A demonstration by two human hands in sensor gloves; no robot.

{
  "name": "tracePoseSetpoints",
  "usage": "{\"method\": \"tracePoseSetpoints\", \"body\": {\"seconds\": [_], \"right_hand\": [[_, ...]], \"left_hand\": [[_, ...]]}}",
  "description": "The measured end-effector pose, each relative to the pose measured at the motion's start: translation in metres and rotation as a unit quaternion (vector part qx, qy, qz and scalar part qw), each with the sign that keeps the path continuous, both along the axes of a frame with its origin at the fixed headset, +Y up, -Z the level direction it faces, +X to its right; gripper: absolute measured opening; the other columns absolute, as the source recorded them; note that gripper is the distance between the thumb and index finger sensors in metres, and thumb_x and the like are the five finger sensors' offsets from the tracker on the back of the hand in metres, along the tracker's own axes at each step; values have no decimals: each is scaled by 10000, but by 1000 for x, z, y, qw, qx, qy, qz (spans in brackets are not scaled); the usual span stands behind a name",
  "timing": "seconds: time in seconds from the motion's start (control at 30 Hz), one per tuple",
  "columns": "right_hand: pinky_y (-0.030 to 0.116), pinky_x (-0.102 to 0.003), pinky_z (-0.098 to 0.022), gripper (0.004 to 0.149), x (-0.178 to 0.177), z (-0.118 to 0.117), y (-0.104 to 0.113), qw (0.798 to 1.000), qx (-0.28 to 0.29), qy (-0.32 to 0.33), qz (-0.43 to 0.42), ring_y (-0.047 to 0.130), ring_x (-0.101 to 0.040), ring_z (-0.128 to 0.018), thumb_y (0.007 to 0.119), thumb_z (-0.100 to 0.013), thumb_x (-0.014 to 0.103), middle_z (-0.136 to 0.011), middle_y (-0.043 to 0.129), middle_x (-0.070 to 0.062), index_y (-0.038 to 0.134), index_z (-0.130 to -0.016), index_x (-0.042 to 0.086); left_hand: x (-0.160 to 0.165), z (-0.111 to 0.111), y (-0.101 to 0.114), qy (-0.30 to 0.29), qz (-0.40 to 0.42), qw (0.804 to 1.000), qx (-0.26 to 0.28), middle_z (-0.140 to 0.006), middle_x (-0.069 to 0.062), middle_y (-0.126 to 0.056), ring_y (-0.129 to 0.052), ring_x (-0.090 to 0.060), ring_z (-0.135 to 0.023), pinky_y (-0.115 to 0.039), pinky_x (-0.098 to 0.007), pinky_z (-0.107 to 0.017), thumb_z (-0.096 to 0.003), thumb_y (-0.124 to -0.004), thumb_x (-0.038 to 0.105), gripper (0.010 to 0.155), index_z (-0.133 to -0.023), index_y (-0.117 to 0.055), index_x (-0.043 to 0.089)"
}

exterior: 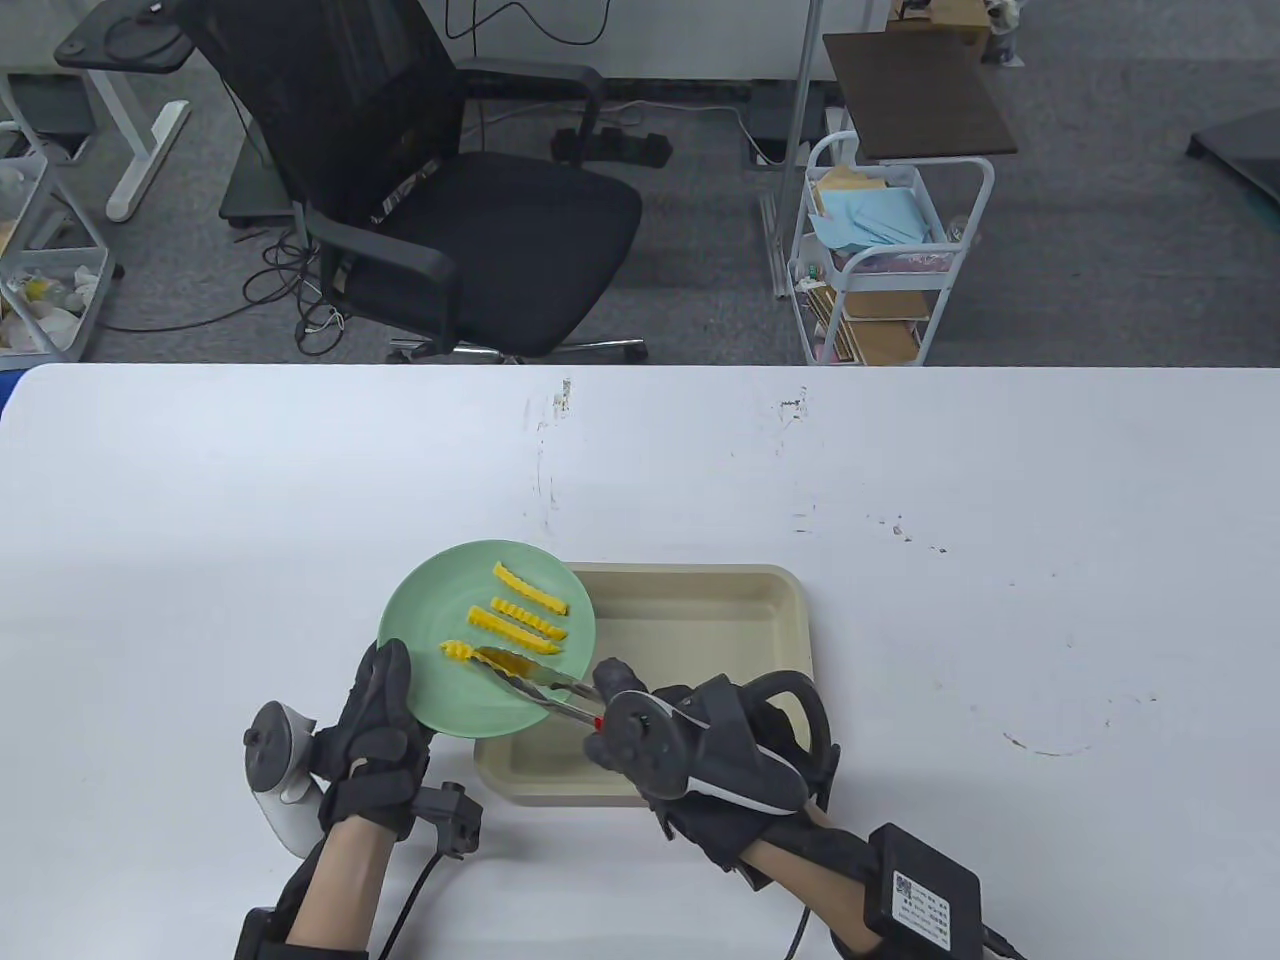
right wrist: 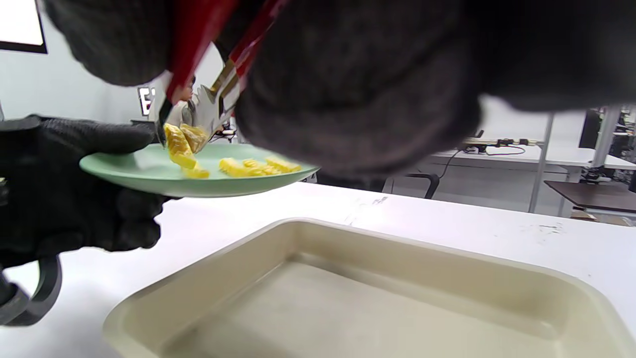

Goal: Hold plate and receive fries gripped by tongs from baking tray

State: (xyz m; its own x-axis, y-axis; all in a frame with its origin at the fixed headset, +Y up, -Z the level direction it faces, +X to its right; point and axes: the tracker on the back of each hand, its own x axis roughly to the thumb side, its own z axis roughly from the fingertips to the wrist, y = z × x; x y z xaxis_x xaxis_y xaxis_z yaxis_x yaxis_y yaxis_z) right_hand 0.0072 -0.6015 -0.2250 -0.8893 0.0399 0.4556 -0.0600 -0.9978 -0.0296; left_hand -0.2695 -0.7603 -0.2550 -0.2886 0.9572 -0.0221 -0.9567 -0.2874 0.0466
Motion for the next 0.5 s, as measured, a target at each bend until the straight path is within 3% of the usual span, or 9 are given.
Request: {"method": "tracePoseSetpoints", "body": {"seconds": [0.5], "right_hand": [[886, -429, -94, 668, -13, -1, -4, 999, -19, 21, 16, 1031, -173, -102, 702, -403, 608, -566, 974, -102, 697, -951, 225]], "left_hand": [[1, -1, 0, -3, 3, 1000, 0, -922, -131, -639, -899, -236, -518, -709, -550, -513, -643, -447, 409, 635, -1097, -239, 17]]}}
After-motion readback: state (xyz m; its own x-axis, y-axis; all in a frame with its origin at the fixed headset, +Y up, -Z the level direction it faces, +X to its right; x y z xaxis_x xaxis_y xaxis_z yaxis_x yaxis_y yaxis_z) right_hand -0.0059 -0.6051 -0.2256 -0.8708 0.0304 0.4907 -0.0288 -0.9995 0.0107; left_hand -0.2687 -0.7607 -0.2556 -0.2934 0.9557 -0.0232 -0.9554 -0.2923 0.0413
